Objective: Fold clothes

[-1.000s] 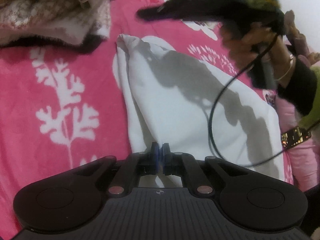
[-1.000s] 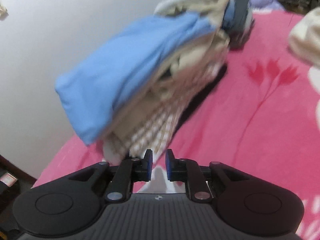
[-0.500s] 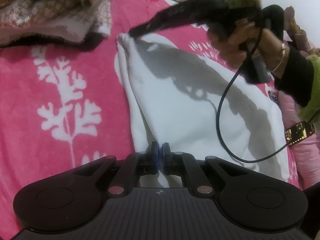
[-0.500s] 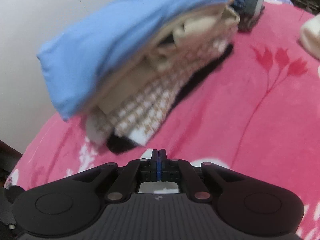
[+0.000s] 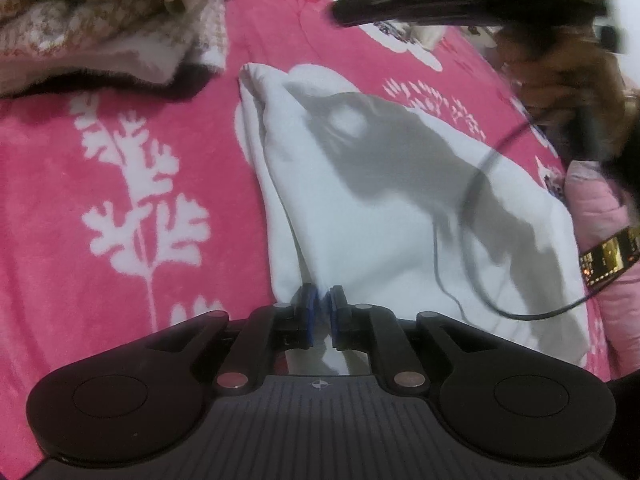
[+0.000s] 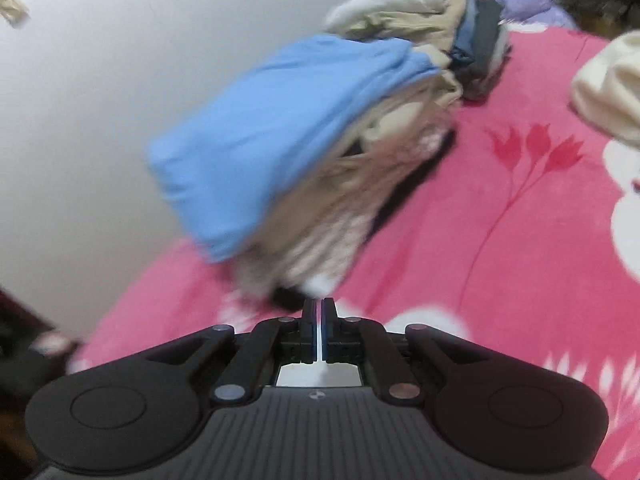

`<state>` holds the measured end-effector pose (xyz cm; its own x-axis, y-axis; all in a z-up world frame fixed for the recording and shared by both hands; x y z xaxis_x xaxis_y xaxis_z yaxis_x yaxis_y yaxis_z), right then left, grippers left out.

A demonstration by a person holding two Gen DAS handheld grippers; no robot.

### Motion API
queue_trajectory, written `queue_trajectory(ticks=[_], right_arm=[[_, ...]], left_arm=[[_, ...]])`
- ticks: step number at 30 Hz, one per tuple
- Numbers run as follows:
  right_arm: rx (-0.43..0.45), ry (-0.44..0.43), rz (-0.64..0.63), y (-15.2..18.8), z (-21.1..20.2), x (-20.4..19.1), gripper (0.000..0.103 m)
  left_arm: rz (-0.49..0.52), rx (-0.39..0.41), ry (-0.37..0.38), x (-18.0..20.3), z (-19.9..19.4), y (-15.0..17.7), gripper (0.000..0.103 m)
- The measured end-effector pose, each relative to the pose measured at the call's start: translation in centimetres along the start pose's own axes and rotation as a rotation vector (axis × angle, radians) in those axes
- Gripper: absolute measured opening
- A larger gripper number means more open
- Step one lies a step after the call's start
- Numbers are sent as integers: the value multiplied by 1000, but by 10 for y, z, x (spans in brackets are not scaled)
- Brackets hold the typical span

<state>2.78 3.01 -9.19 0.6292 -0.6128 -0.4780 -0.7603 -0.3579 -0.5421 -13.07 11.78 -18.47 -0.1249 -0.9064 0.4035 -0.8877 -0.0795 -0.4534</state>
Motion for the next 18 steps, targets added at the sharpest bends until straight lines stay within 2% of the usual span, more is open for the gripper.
queue_trajectory(ticks=[2, 5, 7, 9, 11, 13, 14, 15, 18], right_arm=[[-47, -86, 3, 20, -22, -14, 4], [-156, -182, -36, 68, -37, -38, 4], [-216, -216, -27, 101, -35, -49, 4], [-276, -231, 11, 134, -16, -55, 4], [-342, -232, 42, 169, 4, -60, 4], [-387, -191, 69, 198, 21, -60, 0], [-368, -192, 90, 198, 19, -58, 0], [-343, -197, 103, 190, 10, -57, 4], [-146, -140, 148, 157, -48, -33, 5]], left_arm=[[25, 19, -27, 1, -6, -2, 14], [65, 63, -76, 2, -18, -6, 28], [94, 113, -101, 1, -30, -6, 31], [128, 135, -76, 8, -36, -5, 31], [159, 110, -17, 21, -33, 1, 31], [183, 38, -3, 28, -19, 10, 31], [193, -6, -6, 30, -11, 15, 31], [206, -34, -15, 31, -6, 18, 31], [260, -18, -21, 35, -17, 4, 31]])
Point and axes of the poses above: each gripper's, at about its wrist camera, not at the fingertips, and z roughly the way its jaws point, x to its right, y to its underside, the point moved 7 cm from there along z, roughly the way its jaws point, and after that the axes turned 1 degree about x, right-handed, at the moved point
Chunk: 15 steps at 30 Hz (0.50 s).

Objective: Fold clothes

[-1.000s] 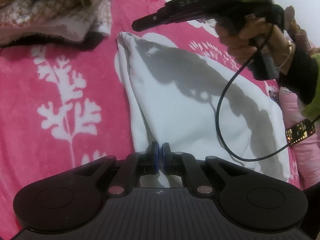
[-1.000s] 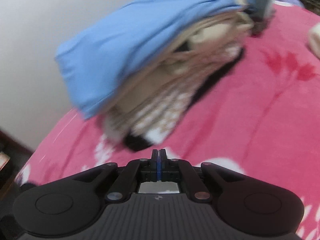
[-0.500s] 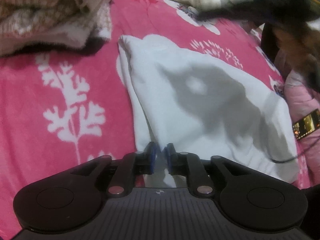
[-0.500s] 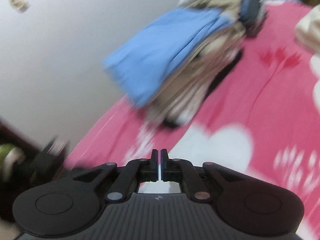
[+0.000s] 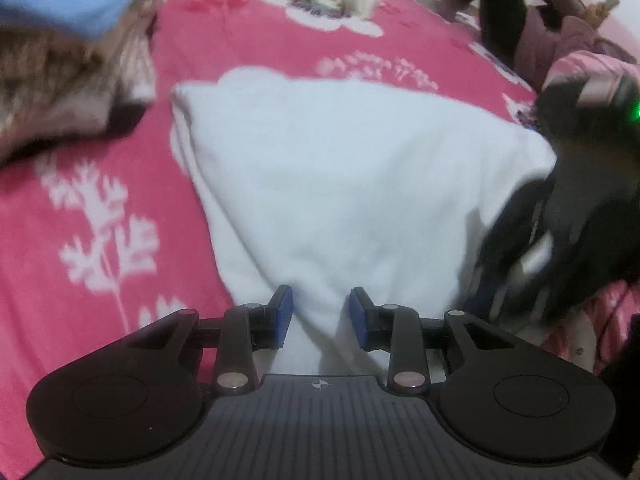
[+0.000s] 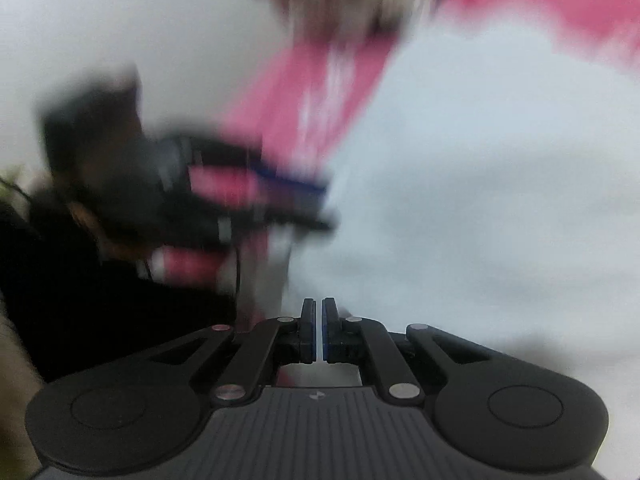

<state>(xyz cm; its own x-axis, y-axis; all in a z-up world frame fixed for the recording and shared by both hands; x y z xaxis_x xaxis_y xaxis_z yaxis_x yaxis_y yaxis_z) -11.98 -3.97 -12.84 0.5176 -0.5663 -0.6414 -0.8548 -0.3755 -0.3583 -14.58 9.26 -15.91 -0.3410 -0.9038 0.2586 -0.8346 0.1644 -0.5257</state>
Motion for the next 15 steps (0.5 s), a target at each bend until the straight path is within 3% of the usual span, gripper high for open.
queue_trajectory(ticks=[3, 5, 10, 13, 15], right_arm=[[186, 81, 75, -19, -72, 24, 5], [189, 151, 97, -12, -100, 37, 5], [-2, 252, 66, 50, -111, 43, 5], [-73, 283, 103, 97, -108, 54, 5], [-109, 357, 149, 128, -100, 69, 5]], left_arm=[[113, 20, -5, 4, -12, -31, 36], [187, -31, 39, 15, -5, -46, 37], [422, -231, 258, 73, 33, -39, 37], [574, -364, 380, 105, 54, -10, 37], [668, -447, 454, 122, 67, 11, 37]])
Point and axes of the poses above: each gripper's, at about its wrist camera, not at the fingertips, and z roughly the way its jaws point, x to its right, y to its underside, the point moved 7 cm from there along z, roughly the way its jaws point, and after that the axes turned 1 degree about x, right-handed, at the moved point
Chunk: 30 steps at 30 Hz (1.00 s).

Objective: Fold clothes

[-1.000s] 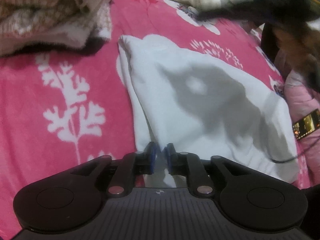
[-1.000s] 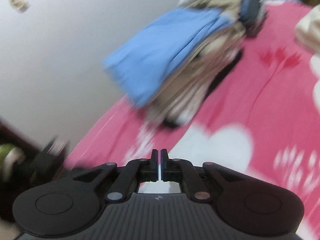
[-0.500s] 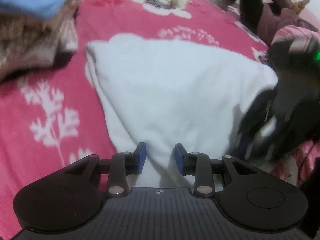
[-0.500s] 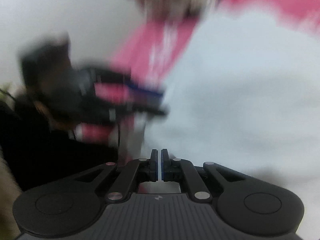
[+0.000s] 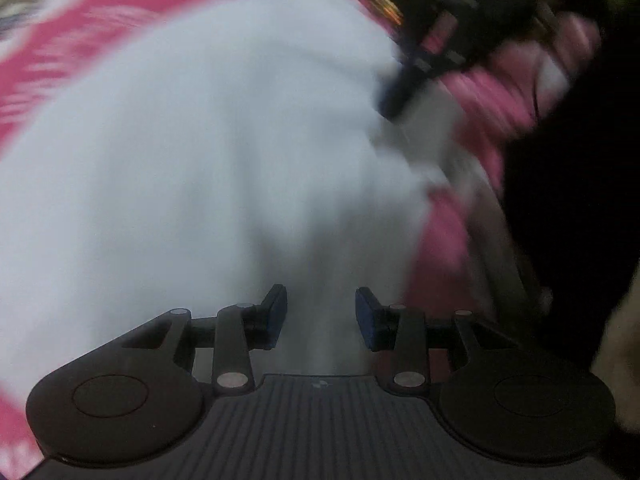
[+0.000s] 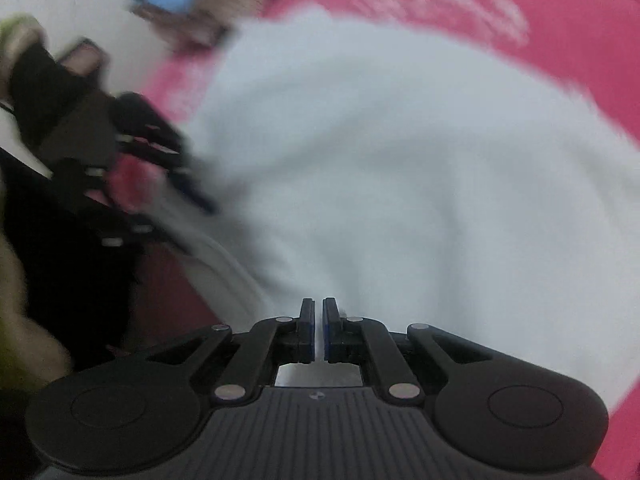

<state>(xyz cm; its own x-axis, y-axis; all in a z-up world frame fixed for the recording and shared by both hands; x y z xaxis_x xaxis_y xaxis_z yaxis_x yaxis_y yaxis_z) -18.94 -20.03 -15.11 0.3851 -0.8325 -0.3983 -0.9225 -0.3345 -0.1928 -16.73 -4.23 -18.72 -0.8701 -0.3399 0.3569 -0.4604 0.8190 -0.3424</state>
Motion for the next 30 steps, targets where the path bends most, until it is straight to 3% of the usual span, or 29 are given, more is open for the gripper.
queue_trajectory(ticks=[2, 4, 7, 10, 13, 17, 20, 23, 25, 28, 30], right_arm=[[-3, 63, 63, 21, 13, 13, 3], [59, 60, 155, 30, 0, 15, 5], [172, 121, 265, 46, -35, 17, 11], [315, 200, 440, 58, -63, 37, 12], [450, 299, 572, 70, -86, 62, 14], [512, 387, 643, 57, -90, 89, 14], [562, 389, 677, 40, -96, 111, 15], [600, 386, 661, 18, -102, 136, 21], [617, 390, 642, 3, -104, 154, 31], [643, 392, 624, -20, -106, 181, 37], [636, 361, 700, -26, -101, 206, 38]], left_arm=[[14, -24, 48, 1, 7, -2, 37], [5, -37, 91, -2, 10, -5, 38], [-133, -103, 181, -12, 3, -13, 37], [-122, -80, 183, -19, -7, -51, 37], [-96, 15, 157, -30, -4, -96, 38], [-98, 213, 164, -35, 18, -149, 38], [-76, 356, 109, -29, 43, -164, 38], [-101, 370, 97, -27, 69, -161, 37], [-90, 386, 83, -25, 61, -160, 38], [-93, 402, 69, -27, 46, -171, 38], [-109, 443, 34, -36, 35, -181, 38]])
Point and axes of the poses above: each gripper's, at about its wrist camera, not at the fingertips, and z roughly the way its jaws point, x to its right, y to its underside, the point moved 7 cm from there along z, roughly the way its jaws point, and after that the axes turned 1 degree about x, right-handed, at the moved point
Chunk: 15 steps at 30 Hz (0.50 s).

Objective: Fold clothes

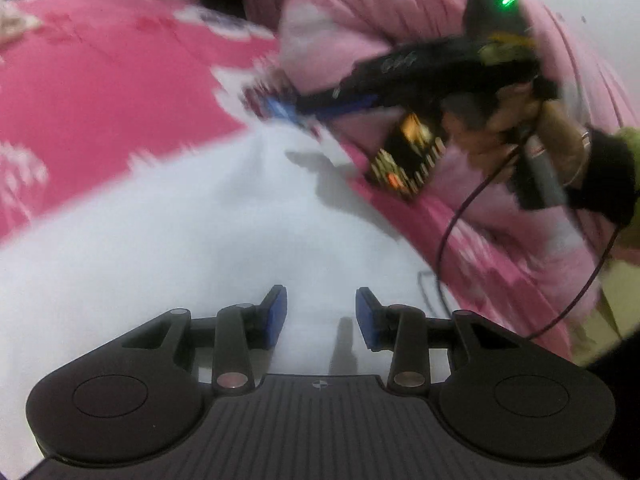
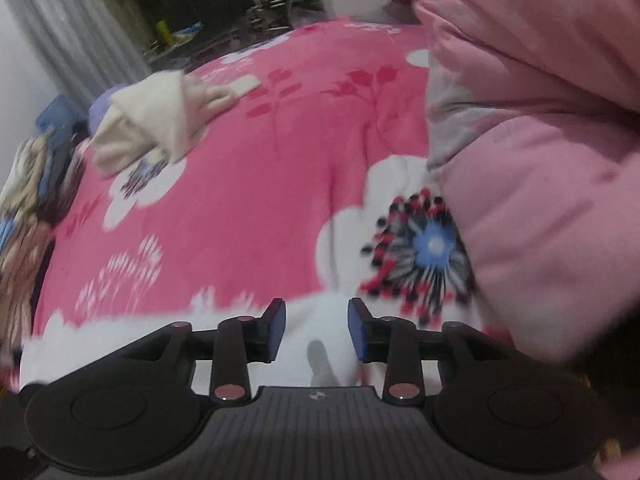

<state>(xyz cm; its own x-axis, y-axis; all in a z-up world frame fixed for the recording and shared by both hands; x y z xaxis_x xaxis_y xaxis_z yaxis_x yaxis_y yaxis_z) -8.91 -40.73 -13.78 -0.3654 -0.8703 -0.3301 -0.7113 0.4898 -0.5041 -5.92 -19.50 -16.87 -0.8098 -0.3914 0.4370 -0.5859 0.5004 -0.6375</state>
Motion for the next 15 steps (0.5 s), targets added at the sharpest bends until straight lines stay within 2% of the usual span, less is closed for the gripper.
queue_trajectory(ticks=[3, 6, 8, 9, 11, 12, 15], right_arm=[[-60, 3, 142, -13, 29, 20, 40], [-148, -39, 226, -10, 54, 33, 41], [-158, -64, 223, -10, 56, 34, 36], [-161, -83, 209, -10, 55, 33, 27], [-167, -106, 179, -10, 51, 29, 22], [-163, -112, 161, -10, 48, 27, 14], [-125, -107, 105, -12, 38, 20, 11]], left_arm=[[-30, 47, -48, -19, -7, -20, 38], [8, 97, -102, -25, -4, -39, 38], [38, 135, -139, -27, -3, -51, 38], [49, 154, -151, -28, -3, -56, 38], [58, 187, -159, -33, -4, -63, 38], [61, 189, -168, -37, -2, -64, 39], [63, 149, -173, -47, 16, -56, 39]])
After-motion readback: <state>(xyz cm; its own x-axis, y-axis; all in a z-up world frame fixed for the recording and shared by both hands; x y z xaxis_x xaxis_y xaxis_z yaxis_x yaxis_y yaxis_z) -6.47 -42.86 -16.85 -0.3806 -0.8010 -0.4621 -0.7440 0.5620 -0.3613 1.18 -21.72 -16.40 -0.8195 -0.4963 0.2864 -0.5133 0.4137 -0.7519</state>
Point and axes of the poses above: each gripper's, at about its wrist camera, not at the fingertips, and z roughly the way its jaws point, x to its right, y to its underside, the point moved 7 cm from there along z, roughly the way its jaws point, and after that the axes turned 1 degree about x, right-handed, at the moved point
